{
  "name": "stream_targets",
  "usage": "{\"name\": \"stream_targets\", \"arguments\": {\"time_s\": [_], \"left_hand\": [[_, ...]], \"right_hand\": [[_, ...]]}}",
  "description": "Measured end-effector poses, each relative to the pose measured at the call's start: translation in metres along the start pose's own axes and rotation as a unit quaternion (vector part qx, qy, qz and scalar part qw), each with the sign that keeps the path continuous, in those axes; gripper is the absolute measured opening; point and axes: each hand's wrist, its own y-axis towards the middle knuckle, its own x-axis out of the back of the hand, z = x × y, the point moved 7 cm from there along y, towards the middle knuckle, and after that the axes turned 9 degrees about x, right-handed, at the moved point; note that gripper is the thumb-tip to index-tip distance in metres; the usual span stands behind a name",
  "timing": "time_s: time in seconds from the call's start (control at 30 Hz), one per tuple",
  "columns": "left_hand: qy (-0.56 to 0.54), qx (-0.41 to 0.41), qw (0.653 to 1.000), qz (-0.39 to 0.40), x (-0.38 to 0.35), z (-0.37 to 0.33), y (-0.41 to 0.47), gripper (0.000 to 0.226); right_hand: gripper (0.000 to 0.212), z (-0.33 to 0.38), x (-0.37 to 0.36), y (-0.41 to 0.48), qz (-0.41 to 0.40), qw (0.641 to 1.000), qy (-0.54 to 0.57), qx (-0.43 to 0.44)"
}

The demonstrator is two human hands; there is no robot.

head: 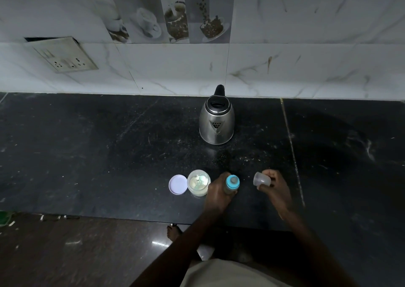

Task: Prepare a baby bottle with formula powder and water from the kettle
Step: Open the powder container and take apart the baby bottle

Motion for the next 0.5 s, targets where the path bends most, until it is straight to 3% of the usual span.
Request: {"name": "stream_targets", "arguments": {"time_s": [0.07,0.17,0.37,0.5], "left_hand": [[0.007,0.0,1.0,0.0,0.0,0.001,0.001,0.027],[0.005,-0.005,1.0,-0.003,0.0,0.0,0.002,0.024],[0.011,-0.017,1.0,0.0,-0.001,-0.001,0.001,0.028],[0.011,-0.013,1.0,-0.006,0.0,-0.001,0.001,0.031]], "right_hand": [[0.045,0.0,-0.004,0.0,0.017,0.987,-0.145,0.061],[0.049,-0.001,-0.021,0.0,0.043,0.961,-0.236,0.136],[0.064,-0.018,-0.051,0.003,0.11,0.904,-0.393,0.13],[0.067,-0.011,-0.053,-0.001,0.108,0.894,-0.415,0.128]]}}
